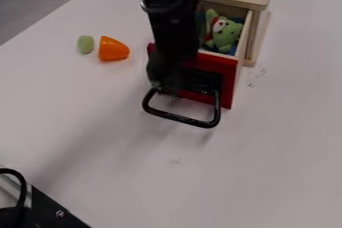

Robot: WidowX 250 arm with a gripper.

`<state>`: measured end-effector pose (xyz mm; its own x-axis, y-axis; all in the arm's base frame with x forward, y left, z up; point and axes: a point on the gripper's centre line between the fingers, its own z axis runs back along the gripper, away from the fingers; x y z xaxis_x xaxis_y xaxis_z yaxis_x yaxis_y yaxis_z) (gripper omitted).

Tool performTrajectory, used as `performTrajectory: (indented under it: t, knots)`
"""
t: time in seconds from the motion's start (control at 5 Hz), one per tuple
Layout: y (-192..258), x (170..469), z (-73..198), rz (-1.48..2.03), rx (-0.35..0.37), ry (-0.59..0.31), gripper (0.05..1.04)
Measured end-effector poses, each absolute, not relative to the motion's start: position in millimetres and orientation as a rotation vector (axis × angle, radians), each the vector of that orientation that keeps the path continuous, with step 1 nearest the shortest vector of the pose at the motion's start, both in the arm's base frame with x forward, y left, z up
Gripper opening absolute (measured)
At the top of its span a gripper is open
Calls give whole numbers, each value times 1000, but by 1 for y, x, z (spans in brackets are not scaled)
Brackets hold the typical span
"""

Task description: Open the drawer

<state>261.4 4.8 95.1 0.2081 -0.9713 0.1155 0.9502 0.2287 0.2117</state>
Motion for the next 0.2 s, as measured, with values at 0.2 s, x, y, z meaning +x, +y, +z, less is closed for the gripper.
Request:
performTrajectory:
  t: [0.2]
  knots:
    - [12, 264, 114, -1313, 165, -252, 998]
